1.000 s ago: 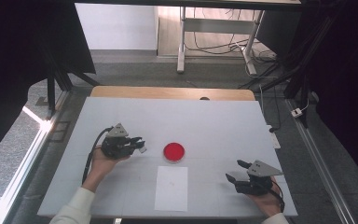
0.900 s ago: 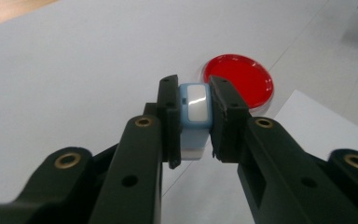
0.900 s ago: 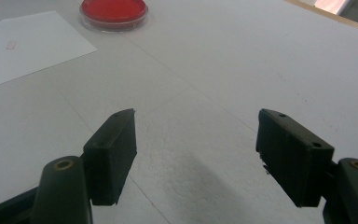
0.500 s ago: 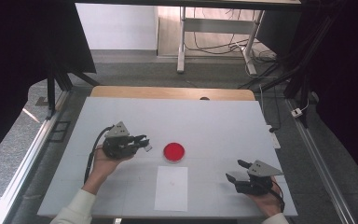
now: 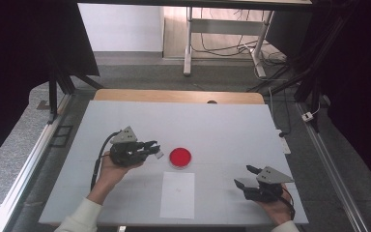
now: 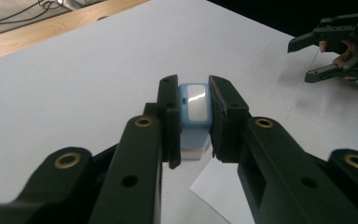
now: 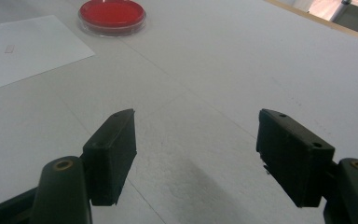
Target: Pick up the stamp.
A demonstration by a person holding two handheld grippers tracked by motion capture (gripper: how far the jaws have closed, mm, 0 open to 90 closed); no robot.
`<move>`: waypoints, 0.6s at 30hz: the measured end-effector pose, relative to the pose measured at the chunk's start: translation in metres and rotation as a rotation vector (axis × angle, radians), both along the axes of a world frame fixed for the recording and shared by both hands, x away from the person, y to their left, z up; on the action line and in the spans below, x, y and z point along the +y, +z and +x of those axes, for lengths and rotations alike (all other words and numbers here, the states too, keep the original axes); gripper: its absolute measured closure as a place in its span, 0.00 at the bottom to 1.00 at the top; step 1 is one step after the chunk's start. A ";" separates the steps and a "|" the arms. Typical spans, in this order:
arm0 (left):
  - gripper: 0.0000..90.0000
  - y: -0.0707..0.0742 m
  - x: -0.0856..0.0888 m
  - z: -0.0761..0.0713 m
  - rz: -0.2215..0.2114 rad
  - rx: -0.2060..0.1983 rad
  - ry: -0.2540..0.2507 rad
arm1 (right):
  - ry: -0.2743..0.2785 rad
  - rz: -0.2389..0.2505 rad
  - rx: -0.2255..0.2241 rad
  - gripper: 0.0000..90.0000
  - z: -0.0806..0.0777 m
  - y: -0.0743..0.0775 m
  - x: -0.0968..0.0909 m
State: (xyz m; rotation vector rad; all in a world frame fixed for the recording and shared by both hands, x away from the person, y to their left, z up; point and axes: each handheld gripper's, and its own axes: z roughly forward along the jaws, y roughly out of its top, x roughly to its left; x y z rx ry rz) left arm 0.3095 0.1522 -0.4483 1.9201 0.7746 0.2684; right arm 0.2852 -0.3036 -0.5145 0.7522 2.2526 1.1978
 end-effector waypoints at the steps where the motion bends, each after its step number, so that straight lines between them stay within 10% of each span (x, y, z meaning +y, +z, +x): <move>1: 0.83 0.000 -0.001 -0.001 0.000 -0.001 -0.002 | 0.001 0.001 -0.003 0.31 0.000 0.000 0.000; 18: 0.83 0.009 -0.020 -0.011 -0.021 0.002 -0.015 | -0.004 0.002 0.001 0.31 -0.001 0.000 0.001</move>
